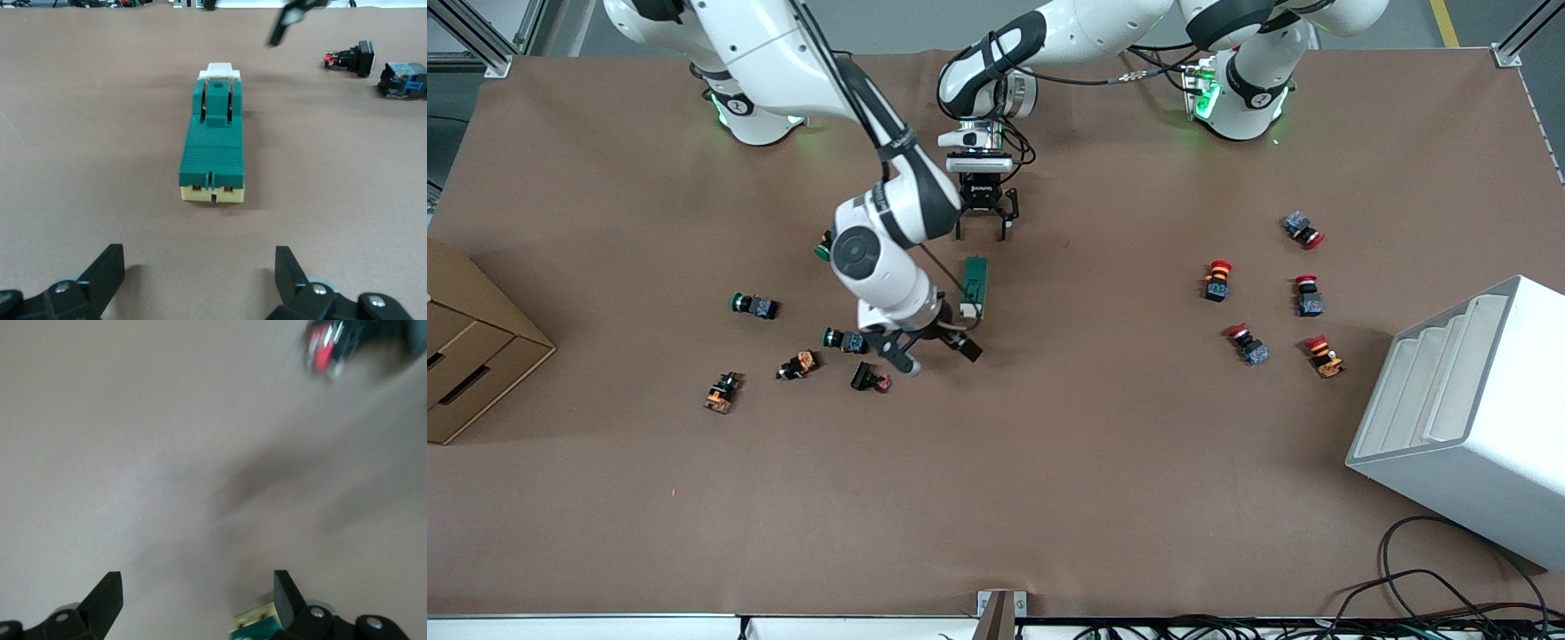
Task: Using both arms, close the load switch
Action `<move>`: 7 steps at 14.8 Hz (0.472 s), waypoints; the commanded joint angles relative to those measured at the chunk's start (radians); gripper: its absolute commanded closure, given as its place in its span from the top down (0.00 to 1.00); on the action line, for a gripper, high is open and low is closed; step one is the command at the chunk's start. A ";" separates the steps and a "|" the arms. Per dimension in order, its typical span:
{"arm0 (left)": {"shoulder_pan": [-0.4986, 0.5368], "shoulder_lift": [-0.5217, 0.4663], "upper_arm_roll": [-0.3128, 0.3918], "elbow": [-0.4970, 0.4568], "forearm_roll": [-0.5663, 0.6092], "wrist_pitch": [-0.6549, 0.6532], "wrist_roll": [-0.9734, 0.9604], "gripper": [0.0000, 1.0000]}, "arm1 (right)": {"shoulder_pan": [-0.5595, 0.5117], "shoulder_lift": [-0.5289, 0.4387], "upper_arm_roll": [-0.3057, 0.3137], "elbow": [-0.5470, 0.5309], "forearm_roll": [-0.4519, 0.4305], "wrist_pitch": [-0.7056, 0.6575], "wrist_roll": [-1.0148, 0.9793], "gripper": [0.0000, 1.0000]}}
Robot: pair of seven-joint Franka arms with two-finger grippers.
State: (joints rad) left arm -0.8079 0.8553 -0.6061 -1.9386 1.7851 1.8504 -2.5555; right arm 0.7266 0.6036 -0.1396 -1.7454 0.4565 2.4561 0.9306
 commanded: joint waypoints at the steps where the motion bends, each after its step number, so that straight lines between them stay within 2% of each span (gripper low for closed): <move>1: -0.011 -0.001 0.008 0.015 -0.062 -0.023 0.049 1.00 | -0.067 -0.115 -0.053 0.003 -0.050 -0.243 -0.198 1.00; 5: -0.014 -0.035 -0.009 0.093 -0.258 -0.051 0.218 1.00 | -0.127 -0.221 -0.201 0.015 -0.114 -0.547 -0.556 1.00; 7: -0.013 -0.056 -0.011 0.138 -0.308 -0.053 0.241 1.00 | -0.130 -0.242 -0.271 0.075 -0.227 -0.693 -0.651 1.00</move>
State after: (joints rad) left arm -0.8125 0.8357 -0.6142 -1.8377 1.5418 1.8133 -2.3619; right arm 0.5948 0.3944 -0.3683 -1.7008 0.3247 1.8676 0.3602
